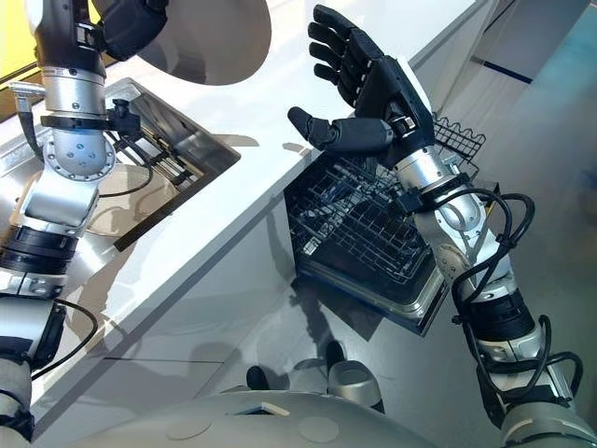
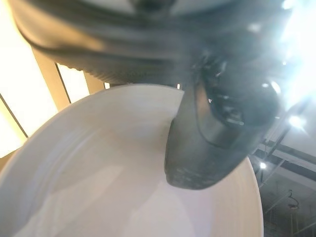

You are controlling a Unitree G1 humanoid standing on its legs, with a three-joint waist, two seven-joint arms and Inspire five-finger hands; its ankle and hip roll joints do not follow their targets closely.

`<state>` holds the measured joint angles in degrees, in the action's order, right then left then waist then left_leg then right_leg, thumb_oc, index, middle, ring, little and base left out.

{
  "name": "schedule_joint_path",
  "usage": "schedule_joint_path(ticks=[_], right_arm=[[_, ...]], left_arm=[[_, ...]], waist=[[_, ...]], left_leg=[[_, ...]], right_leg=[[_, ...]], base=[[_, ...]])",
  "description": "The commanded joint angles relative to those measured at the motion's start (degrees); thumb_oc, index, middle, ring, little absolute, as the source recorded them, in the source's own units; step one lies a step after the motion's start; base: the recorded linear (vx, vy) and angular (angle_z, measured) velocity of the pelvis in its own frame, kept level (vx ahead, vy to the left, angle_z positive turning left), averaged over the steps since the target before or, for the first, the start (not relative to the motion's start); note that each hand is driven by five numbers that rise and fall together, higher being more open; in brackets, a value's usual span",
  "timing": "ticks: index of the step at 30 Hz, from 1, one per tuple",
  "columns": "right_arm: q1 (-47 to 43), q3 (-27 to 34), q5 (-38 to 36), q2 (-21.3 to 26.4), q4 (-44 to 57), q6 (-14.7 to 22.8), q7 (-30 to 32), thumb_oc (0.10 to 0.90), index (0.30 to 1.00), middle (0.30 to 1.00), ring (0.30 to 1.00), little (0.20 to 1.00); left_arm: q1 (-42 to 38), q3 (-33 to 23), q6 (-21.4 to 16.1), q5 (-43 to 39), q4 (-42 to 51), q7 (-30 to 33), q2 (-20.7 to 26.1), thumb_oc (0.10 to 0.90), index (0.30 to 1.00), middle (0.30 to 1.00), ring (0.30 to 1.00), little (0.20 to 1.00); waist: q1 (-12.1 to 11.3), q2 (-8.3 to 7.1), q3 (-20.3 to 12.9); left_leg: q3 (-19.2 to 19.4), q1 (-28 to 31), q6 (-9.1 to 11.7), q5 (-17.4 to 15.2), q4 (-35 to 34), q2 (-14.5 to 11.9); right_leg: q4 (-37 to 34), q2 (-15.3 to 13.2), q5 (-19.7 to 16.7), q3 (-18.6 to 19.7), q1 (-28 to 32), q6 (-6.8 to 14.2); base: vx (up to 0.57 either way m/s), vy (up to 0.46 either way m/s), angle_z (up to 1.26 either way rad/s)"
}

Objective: Pick up plates and place into dishwasher.

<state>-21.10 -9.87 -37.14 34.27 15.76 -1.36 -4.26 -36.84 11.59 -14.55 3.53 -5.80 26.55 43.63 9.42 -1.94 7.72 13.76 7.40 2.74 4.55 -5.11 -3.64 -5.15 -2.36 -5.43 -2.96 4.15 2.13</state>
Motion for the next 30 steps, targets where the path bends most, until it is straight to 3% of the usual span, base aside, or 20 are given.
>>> schedule_joint_path(ticks=[1,18,30], right_arm=[[-8.5,1.61,-2.49,-2.13,1.16,4.41,1.91,0.8,0.9,0.9,0.9,0.9],[-11.1,-4.42,-5.7,-7.53,-4.41,-0.11,3.73,0.8,0.9,0.9,0.9,0.9],[-12.17,-7.38,-6.28,-10.24,-7.52,-0.12,5.56,0.8,0.9,0.9,0.9,0.9]], left_arm=[[-1.66,0.79,-6.95,4.24,3.95,4.36,-0.35,0.1,0.3,0.3,0.3,0.2],[0.5,7.18,-10.66,5.44,7.23,2.36,-7.21,0.1,0.3,0.3,0.3,0.2],[0.27,11.6,-9.84,2.15,9.38,-2.81,-9.91,0.1,0.3,0.3,0.3,0.2]], waist=[[-0.86,1.57,-6.56],[-2.9,0.92,-6.39],[-3.79,0.81,-6.09]], left_leg=[[-2.96,-1.1,-2.02,-4.55,0.11,4.41],[-4.59,-1.62,-2.17,-3.83,0.11,4.5],[-5.73,-1.76,-2.18,-3.45,0.11,4.5]], right_leg=[[5.07,4.05,6.41,-4.4,-0.34,3.03],[5.7,3.97,6.56,-5.59,-0.3,2.97],[5.71,3.99,6.39,-5.96,-0.1,3.02]], base=[[0.0,0.0,0.0],[0.02,-0.008,0.02],[0.01,-0.005,0.02]])
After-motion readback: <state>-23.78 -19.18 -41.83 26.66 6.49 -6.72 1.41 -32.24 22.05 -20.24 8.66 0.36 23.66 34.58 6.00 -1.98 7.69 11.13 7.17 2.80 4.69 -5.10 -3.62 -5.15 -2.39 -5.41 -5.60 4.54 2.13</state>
